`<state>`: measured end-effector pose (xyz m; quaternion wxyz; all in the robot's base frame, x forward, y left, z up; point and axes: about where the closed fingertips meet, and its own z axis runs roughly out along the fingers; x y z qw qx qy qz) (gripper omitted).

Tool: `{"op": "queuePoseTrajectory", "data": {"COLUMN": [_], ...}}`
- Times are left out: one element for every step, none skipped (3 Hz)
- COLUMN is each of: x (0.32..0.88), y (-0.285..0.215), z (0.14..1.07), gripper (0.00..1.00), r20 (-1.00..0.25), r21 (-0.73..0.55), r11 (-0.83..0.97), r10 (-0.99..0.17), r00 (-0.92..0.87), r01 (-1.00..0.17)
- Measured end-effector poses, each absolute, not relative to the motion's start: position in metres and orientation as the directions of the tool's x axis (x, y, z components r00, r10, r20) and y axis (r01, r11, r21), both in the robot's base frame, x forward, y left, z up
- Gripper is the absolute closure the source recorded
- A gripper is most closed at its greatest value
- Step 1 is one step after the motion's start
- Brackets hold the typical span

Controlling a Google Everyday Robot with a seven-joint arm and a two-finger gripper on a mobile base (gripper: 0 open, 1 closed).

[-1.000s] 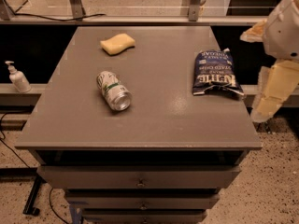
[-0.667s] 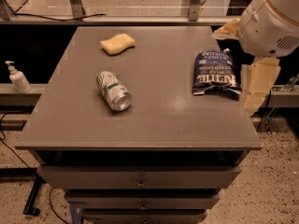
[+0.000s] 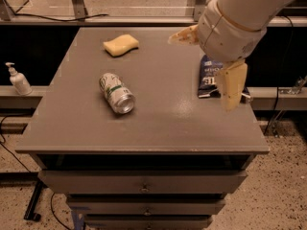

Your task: Place 7up can upright

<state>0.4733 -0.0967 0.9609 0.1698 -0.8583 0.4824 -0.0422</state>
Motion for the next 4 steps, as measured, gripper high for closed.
{"op": "queuePoseTrajectory", "data": {"x": [0.473,0.473,0.482,0.498], "y": [-0.095,-0.095,-0.083,-0.051], "z": [0.962,0.962,0.967,0.968], "gripper": [0.0,0.0,0.0,0.0], "r20": [-0.076,-0.076,-0.024,0.08], "r21": [-0.339,-0.339,-0.346,-0.313], "r11": [-0.51,-0.51,-0.59,-0.737], "r10": [-0.823,-0.823,-0.772,-0.649], "r00": [0.563,0.563,0.635,0.757], "r01": [-0.791,-0.791,-0.73,-0.599]}}
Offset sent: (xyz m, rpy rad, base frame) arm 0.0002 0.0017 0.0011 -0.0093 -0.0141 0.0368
